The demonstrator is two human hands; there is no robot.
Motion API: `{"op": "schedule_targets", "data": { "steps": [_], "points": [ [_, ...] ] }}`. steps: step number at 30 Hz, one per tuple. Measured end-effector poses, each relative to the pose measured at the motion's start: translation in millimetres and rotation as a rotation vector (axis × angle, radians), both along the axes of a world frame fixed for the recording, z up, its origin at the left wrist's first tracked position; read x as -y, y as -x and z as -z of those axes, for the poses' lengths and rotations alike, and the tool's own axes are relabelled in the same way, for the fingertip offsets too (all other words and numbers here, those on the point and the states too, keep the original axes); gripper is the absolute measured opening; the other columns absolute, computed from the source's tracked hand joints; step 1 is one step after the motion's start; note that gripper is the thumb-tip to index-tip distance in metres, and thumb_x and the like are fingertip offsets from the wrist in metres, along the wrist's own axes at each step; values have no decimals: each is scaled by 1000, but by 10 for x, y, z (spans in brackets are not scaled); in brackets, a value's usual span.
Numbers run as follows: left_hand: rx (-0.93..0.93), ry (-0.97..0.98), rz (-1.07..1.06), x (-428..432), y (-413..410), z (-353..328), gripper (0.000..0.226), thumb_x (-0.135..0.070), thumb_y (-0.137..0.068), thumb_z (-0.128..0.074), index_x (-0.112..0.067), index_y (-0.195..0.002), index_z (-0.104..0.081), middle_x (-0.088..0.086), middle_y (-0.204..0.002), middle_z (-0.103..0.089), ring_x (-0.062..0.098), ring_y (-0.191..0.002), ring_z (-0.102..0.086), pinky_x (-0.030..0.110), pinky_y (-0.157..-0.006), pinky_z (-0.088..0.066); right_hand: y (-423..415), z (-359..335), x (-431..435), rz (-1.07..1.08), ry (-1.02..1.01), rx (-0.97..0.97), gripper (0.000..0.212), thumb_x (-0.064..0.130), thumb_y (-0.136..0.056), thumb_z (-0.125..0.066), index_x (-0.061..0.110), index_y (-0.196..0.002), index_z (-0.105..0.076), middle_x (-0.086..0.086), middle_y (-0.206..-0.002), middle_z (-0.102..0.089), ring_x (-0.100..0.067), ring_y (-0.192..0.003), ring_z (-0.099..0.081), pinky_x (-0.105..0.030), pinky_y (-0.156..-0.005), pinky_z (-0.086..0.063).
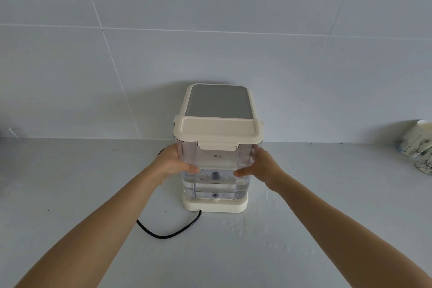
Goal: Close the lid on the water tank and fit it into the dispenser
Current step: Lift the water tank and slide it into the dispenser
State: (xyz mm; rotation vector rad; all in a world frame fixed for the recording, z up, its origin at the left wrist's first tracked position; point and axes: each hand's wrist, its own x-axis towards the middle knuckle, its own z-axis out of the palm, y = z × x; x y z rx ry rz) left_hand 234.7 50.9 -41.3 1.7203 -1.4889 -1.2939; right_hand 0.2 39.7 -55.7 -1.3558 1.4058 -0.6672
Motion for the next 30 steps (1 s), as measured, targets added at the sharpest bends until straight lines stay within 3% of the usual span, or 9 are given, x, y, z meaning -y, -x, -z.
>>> {"op": "schedule_targets", "data": {
  "steps": [4, 12, 17, 22, 24, 30],
  "points": [
    [-13, 26, -3, 21, -14, -20, 43, -6, -56, -82, -29, -86, -60, -13, -84, -64, 9, -87, -58, 24, -76, -43, -11, -18, 38, -9, 26, -28, 92, 3, -51, -83, 18, -129, -37, -5, -122, -55, -24, -113, -48, -33, -93, -43],
    [-13, 37, 7, 143, -46, -52, 38, -8, -57, -81, -29, -83, -62, -11, -86, -66, 16, -95, -59, 28, -84, -42, -15, -98, 145, -38, 31, -8, 90, 2, -54, -81, 18, -130, -35, -4, -125, -53, -24, -116, -46, -39, -102, -40],
    [-17, 23, 0, 98, -33, -26, 47, -7, -61, -79, -20, -103, -63, 2, -107, -67, 21, -107, -58, 37, -99, -43, -9, -71, 105, -29, 15, 10, 89, 0, -56, -80, 18, -130, -35, -3, -123, -54, -24, -116, -47, -38, -101, -40],
    [-25, 28, 1, 51, -1, -41, 50, -8, -65, -77, -21, -110, -59, 1, -114, -65, 19, -110, -56, 32, -96, -41, -15, -69, 105, -38, 6, -17, 85, 3, -58, -79, 18, -128, -34, -1, -117, -52, -23, -112, -46, -37, -98, -40],
    [-37, 43, 9, 27, 2, -38, 52, -10, -67, -75, -23, -113, -57, 2, -118, -63, 19, -113, -55, 36, -102, -40, -17, -19, 85, -36, -24, -64, 80, 6, -61, -78, 14, -129, -37, -6, -122, -52, -25, -113, -46, -38, -99, -39],
    [30, 138, 14, -191, 66, 29, 65, -23, -80, -64, -22, -136, -31, -2, -139, -45, 18, -128, -42, 37, -107, -34, -32, 203, -95, -14, -45, -149, 65, 16, -73, -70, 9, -130, -40, -11, -132, -51, -29, -119, -48, -33, -95, -39]
  ]
}}
